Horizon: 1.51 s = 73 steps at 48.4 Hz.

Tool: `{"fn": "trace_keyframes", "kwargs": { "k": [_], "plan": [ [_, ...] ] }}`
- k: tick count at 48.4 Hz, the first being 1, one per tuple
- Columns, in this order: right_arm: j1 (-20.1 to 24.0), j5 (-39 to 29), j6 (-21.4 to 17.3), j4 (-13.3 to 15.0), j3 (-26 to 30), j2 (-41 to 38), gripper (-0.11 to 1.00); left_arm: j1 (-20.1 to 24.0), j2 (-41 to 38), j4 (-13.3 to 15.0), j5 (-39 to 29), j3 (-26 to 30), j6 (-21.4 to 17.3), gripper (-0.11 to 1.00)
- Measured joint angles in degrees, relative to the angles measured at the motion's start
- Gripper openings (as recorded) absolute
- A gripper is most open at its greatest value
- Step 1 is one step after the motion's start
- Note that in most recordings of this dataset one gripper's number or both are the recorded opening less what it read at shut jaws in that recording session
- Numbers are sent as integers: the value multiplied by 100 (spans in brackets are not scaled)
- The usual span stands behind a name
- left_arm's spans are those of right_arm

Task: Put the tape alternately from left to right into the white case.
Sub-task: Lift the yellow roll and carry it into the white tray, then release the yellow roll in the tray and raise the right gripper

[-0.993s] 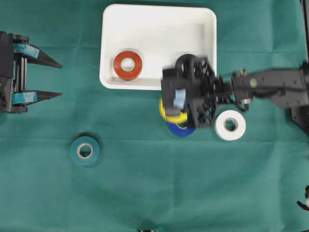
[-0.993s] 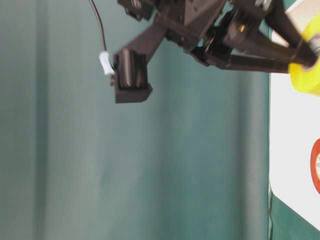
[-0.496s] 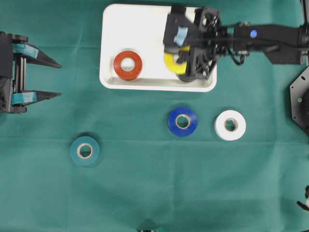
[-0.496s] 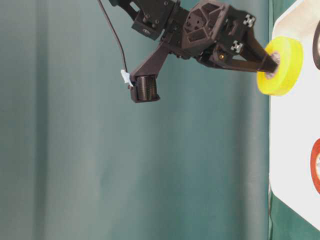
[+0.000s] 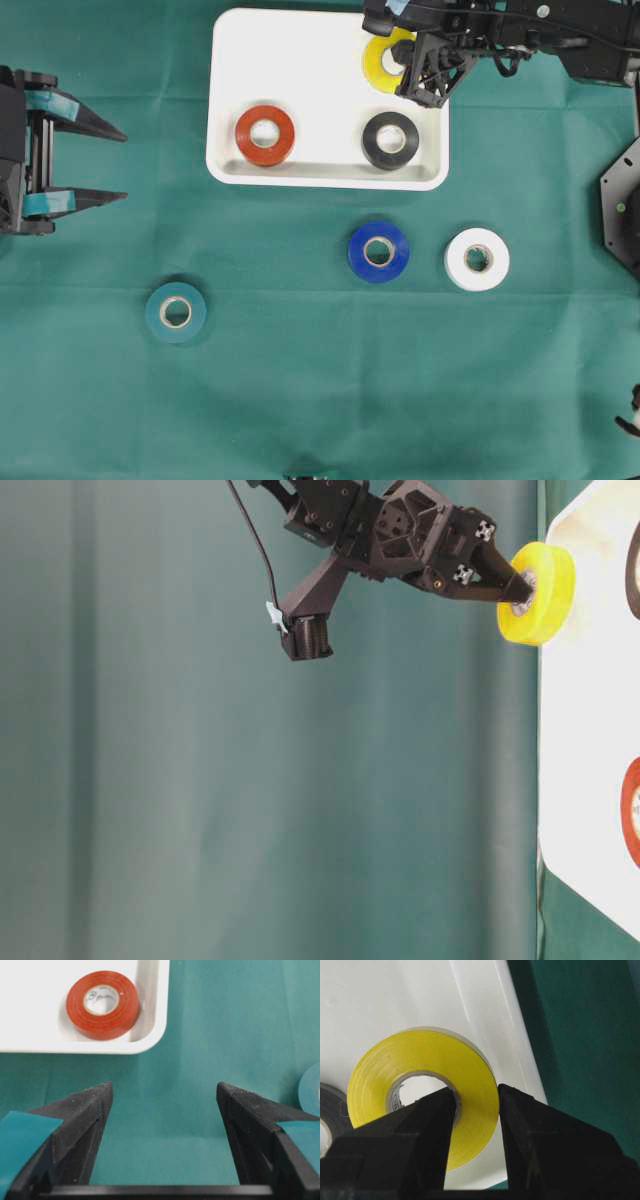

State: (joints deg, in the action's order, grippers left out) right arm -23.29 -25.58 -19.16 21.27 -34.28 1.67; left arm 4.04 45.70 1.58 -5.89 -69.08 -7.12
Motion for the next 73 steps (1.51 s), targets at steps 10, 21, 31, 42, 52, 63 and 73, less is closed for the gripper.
{"fn": "trace_keyframes", "kwargs": {
  "k": [10, 21, 31, 42, 52, 63, 73],
  "plan": [
    [9, 229, 0, 0, -149, -211, 0, 0, 0, -9, 0, 0, 0, 80],
    [-53, 439, 18, 0, -255, -352, 0, -9, 0, 0, 0, 0, 0, 80],
    [-70, 439, 18, 0, -255, -352, 0, 0, 0, 0, 0, 0, 0, 80],
    [-70, 439, 18, 0, -255, -352, 0, 0, 0, 0, 0, 0, 9, 80],
    [-70, 439, 26, 0, -264, -308, 2, -9, 0, 0, 0, 0, 158, 80],
    [-70, 439, 26, 0, -316, -220, 55, -9, 9, -9, 0, -35, 237, 80],
    [-79, 439, 26, 0, -325, -185, 60, -9, 0, 0, 0, -35, 237, 80]
  ]
}}
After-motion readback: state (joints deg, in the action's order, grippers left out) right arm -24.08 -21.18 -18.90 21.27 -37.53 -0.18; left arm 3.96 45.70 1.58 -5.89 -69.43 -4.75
